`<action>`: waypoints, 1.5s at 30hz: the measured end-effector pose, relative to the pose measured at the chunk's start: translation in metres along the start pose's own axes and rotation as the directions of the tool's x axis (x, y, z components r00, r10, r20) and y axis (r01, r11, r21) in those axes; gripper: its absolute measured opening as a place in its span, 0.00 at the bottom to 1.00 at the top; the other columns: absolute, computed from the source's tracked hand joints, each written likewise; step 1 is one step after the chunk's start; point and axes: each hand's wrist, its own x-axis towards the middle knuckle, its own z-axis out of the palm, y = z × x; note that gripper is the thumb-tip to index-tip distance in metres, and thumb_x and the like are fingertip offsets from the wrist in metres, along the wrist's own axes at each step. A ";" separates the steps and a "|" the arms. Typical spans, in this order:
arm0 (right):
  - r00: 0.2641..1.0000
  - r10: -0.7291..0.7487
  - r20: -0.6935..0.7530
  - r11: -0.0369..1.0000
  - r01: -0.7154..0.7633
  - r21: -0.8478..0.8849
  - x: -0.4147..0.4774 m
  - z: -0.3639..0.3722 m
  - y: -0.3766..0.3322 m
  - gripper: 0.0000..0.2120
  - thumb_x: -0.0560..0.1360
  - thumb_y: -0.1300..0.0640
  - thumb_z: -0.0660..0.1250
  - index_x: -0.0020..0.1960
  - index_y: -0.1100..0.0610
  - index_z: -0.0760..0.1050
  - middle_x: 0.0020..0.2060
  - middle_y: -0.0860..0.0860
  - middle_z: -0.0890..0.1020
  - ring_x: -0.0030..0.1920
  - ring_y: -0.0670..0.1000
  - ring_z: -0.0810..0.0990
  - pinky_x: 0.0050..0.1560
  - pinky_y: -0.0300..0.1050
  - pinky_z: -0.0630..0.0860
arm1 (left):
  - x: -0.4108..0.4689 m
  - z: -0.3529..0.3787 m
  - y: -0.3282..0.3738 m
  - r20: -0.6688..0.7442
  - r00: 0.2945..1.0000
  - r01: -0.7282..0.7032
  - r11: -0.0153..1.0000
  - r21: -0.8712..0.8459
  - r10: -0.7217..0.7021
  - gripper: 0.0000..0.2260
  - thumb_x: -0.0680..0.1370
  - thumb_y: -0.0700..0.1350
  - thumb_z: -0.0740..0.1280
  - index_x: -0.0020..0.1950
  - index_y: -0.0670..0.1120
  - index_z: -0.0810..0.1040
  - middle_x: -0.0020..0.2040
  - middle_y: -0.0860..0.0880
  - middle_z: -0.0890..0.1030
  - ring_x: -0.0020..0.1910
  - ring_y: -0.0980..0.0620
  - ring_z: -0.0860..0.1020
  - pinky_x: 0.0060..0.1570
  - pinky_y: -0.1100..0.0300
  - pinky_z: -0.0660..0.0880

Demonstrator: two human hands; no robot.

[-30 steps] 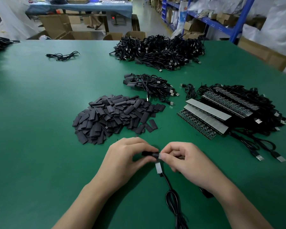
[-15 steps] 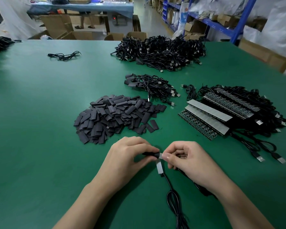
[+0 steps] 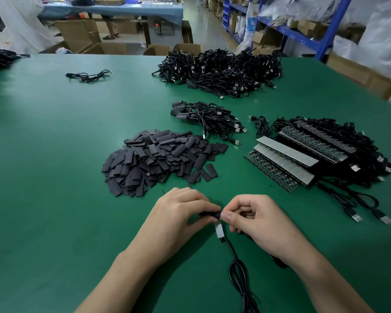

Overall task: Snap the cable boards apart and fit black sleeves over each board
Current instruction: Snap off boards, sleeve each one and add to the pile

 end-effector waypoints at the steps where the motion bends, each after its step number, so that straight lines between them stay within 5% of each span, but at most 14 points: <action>1: 1.000 0.000 0.002 1.000 0.000 0.002 0.000 0.000 -0.001 0.07 0.78 0.57 0.73 0.42 0.48 0.84 0.33 0.50 0.85 0.35 0.43 0.80 0.42 0.39 0.78 | 0.000 0.000 0.000 0.002 1.000 -0.004 1.000 0.008 0.004 0.09 0.79 0.55 0.71 0.54 0.53 0.86 0.48 0.60 0.82 0.46 0.59 0.79 0.47 0.56 0.76; 16: 0.998 0.012 0.055 0.998 -0.015 0.055 0.001 -0.003 0.001 0.06 0.79 0.55 0.73 0.44 0.47 0.85 0.35 0.51 0.86 0.36 0.45 0.80 0.43 0.40 0.79 | 0.003 0.000 0.006 0.011 0.999 0.032 0.989 -0.144 -0.030 0.06 0.77 0.48 0.76 0.54 0.50 0.87 0.48 0.57 0.83 0.47 0.58 0.81 0.48 0.58 0.78; 25: 0.999 0.025 0.034 0.972 -0.032 0.231 0.001 -0.007 0.000 0.05 0.79 0.63 0.71 0.49 0.54 0.84 0.40 0.55 0.88 0.40 0.50 0.85 0.45 0.37 0.79 | 0.004 -0.009 0.008 -0.196 0.951 0.205 0.961 -0.187 -0.241 0.15 0.73 0.50 0.77 0.59 0.50 0.86 0.48 0.57 0.84 0.47 0.58 0.82 0.51 0.65 0.76; 29: 0.999 0.025 0.025 0.964 -0.030 0.263 0.002 -0.005 0.000 0.04 0.80 0.64 0.70 0.50 0.58 0.82 0.39 0.56 0.88 0.39 0.50 0.84 0.45 0.37 0.80 | 0.004 -0.009 0.009 -0.245 0.927 0.241 0.950 -0.196 -0.285 0.11 0.73 0.47 0.77 0.55 0.49 0.88 0.46 0.57 0.85 0.45 0.59 0.82 0.50 0.66 0.76; 45: 0.999 -0.004 -0.045 0.951 0.018 0.309 0.004 0.003 0.006 0.01 0.80 0.65 0.69 0.51 0.62 0.79 0.39 0.57 0.88 0.39 0.52 0.86 0.47 0.39 0.80 | 0.006 -0.006 0.016 -0.207 0.922 0.254 0.915 -0.315 -0.327 0.11 0.76 0.45 0.74 0.57 0.47 0.88 0.46 0.59 0.86 0.44 0.58 0.84 0.47 0.67 0.76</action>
